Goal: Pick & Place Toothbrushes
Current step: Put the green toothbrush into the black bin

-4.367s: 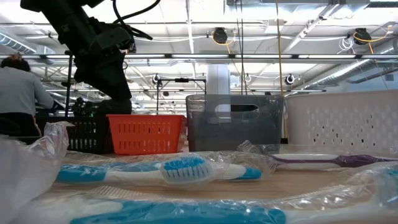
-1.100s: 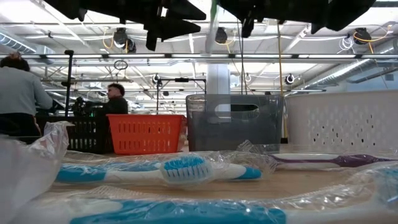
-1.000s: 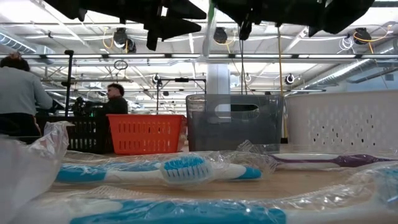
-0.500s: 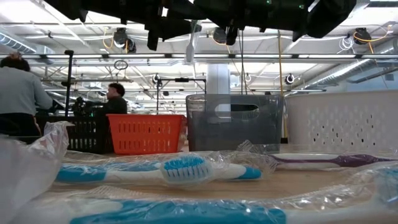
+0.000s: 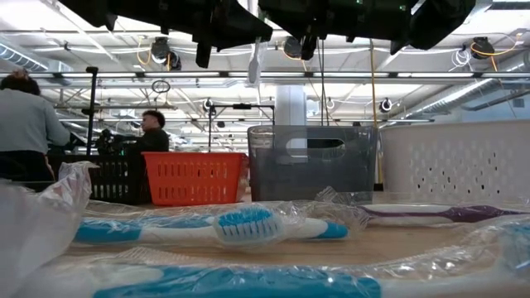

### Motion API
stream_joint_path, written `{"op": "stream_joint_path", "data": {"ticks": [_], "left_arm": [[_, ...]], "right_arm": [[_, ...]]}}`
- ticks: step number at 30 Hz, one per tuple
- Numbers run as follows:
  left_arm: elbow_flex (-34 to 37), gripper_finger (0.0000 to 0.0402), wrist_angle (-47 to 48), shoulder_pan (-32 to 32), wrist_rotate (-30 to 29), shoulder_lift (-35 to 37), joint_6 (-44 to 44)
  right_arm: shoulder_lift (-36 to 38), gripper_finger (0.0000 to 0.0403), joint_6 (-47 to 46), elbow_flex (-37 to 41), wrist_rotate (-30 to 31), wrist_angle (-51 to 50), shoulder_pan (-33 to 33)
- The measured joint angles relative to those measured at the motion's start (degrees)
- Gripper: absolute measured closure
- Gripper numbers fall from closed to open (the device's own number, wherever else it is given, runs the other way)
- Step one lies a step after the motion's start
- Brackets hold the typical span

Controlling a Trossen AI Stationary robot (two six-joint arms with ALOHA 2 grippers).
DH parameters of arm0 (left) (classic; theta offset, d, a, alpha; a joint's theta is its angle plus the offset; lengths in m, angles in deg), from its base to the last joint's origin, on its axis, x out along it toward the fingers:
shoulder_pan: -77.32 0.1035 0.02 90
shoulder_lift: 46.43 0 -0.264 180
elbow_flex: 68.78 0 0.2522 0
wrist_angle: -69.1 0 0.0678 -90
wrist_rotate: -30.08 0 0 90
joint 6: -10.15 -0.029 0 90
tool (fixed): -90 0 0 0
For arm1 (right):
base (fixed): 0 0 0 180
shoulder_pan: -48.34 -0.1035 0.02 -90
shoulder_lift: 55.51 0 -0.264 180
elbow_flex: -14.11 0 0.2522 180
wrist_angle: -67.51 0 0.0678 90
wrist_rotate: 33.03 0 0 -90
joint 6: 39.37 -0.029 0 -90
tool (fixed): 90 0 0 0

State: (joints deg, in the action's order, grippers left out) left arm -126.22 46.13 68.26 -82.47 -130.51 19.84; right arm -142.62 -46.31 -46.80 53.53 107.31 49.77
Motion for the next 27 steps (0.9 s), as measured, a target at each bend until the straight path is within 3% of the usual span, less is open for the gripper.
{"op": "stream_joint_path", "data": {"ticks": [9,16,27], "left_arm": [[0.00,0.0394,2.02,-0.10,-0.89,0.45,0.46],[0.00,0.0394,4.17,-0.11,-1.64,1.61,0.72],[-0.02,0.0394,17.27,-3.25,-12.19,8.93,2.32]], "right_arm": [[0.06,0.0364,0.78,0.00,-2.97,-0.50,0.04],[0.39,0.0327,0.79,0.02,-4.14,-2.08,0.50],[2.20,0.0279,2.14,0.03,-4.28,-2.43,0.46]]}}
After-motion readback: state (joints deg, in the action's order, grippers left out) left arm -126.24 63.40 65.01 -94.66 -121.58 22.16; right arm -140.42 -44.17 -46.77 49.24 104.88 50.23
